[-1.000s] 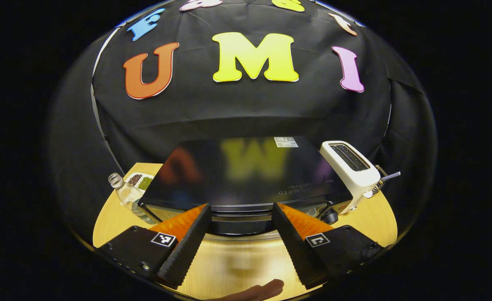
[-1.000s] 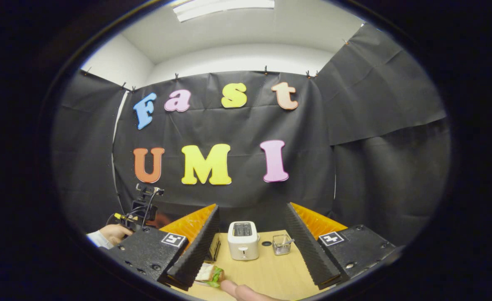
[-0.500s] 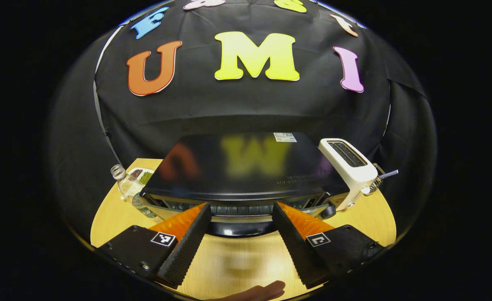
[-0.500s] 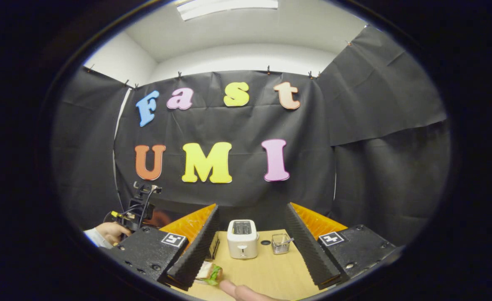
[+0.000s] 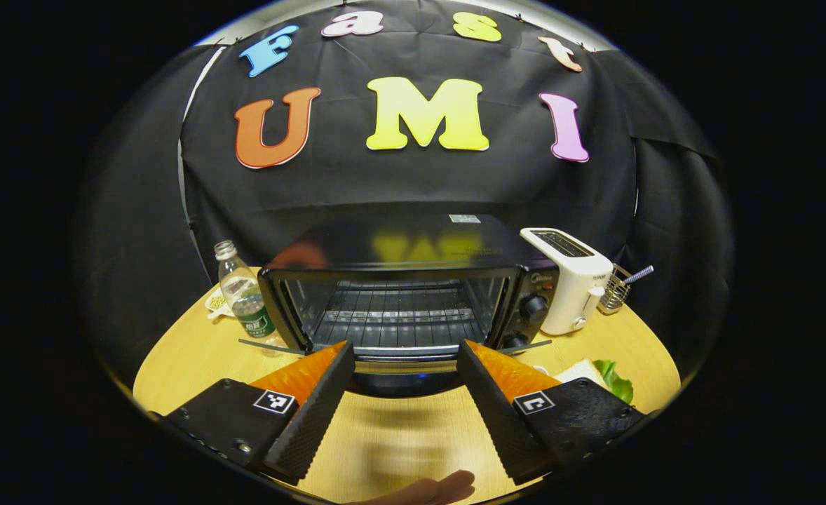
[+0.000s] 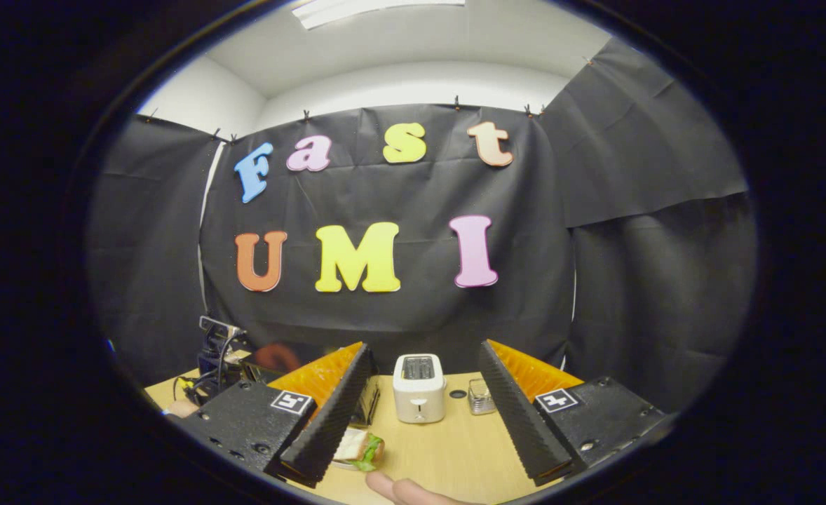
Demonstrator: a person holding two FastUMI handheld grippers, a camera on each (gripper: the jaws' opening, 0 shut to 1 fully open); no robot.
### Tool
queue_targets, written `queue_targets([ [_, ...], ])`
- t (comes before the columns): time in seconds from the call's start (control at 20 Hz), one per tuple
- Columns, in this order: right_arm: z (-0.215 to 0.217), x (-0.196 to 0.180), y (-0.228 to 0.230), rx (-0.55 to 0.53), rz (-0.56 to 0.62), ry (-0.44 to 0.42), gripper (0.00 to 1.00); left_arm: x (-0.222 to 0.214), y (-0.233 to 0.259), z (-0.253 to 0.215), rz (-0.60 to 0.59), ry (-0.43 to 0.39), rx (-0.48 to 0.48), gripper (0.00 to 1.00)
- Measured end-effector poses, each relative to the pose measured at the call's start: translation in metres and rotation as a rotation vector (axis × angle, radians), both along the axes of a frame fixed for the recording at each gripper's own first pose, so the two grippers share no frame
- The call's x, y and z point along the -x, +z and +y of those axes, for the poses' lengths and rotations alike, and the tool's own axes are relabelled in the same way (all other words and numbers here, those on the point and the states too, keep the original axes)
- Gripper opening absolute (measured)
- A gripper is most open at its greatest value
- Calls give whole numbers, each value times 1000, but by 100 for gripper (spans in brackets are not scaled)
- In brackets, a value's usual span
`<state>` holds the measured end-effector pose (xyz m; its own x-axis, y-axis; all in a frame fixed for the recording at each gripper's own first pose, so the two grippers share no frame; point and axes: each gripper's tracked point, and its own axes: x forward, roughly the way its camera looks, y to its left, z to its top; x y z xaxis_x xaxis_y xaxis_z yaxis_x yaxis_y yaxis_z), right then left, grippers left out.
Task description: Open the electric oven with the left hand, put the food in, and close the electric oven.
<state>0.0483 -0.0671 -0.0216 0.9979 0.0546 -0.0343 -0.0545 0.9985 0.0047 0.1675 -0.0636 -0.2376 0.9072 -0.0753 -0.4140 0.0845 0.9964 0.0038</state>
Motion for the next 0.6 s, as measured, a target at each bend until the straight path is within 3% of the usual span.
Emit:
queue_targets([
  [0.05, -2, -1, -1, 7, 0, -8, 90, 8, -7, 0, -3, 0, 0, 98],
  [0.1, -3, -3, -3, 14, -2, -14, 100, 16, -14, 0, -4, 2, 3, 98],
  [0.15, -2, -3, -4, 21, -6, -21, 90, 24, -20, 1, -13, 3, 4, 97],
  [0.2, -1, -3, -5, 27, -9, -25, 90, 32, -28, 1, -15, 2, 2, 98],
  [0.25, 0, -2, -7, 30, -5, -24, 100, 37, -36, 1, -19, 4, 5, 97],
  [0.3, 2, -3, -9, 31, 0, -21, 100, 41, -43, 1, -19, 5, 7, 97],
  [0.35, 4, -2, -10, 31, 4, -19, 100, 46, -51, 0, -19, 11, 15, 87],
  [0.4, 5, -2, -10, 33, 7, -17, 100, 49, -55, -1, -25, 15, 17, 97],
  [0.45, 6, -1, -11, 36, 8, -16, 91, 50, -59, -1, -34, 14, 11, 97],
  [0.5, 7, -1, -12, 38, 9, -14, 100, 52, -63, -1, -37, 12, 7, 96],
  [0.55, 8, -1, -13, 40, 11, -11, 100, 55, -69, -2, -24, 11, 6, 96],
  [0.6, 9, 0, -16, 39, 16, -6, 91, 57, -77, -2, -6, 10, 11, 96],
])
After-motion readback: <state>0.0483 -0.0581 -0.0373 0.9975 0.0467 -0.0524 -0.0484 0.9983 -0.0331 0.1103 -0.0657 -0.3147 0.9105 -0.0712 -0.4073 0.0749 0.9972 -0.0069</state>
